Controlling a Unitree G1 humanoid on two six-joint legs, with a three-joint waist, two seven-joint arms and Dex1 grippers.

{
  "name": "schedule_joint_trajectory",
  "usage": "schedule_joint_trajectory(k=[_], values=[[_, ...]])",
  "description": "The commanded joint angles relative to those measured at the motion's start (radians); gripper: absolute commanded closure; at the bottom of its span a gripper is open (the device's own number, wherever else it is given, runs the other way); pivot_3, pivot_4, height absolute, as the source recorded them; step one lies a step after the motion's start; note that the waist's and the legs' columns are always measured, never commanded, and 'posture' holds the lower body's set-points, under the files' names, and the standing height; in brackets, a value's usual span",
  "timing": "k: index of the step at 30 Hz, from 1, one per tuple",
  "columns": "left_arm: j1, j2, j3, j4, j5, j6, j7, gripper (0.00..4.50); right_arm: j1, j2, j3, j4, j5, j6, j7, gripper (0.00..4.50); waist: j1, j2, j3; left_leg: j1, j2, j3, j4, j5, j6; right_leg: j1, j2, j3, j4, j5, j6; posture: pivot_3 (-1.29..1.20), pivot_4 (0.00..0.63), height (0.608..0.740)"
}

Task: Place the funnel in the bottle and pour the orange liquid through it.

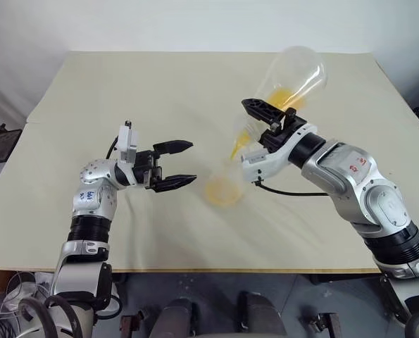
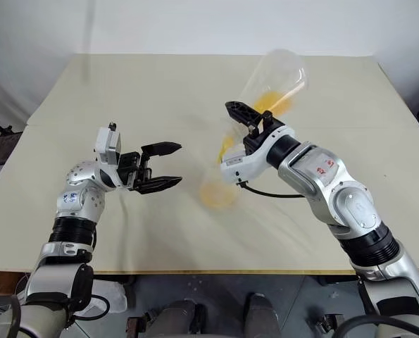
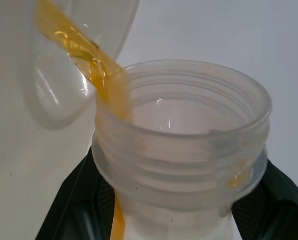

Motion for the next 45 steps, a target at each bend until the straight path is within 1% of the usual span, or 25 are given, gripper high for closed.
schedule_joint_trajectory(k=[1, 45], values=[[0.003, 0.004, 0.015, -0.024, -0.02, -0.002, -0.006, 0.0, -0.033, 0.002, -0.046, -0.02, -0.009, -0.016, -0.019, 1.99, 0.0, 0.0, 0.0, 0.0, 0.0, 0.0, 0.0, 0.0, 0.0, 0.0, 0.0, 0.0, 0.0, 0.0, 0.0, 0.0, 0.15, 0.74], [-0.015, -0.007, 0.017, -0.002, -0.021, -0.009, -0.021, 0.0, -0.09, -0.016, -0.05, 0.052, -0.036, -0.158, -0.038, 1.99, -0.001, 0.0, 0.0, 0.0, 0.0, 0.0, 0.0, 0.0, 0.0, 0.0, 0.0, 0.0, 0.0, 0.0, 0.0, 0.0, 0.15, 0.74]])
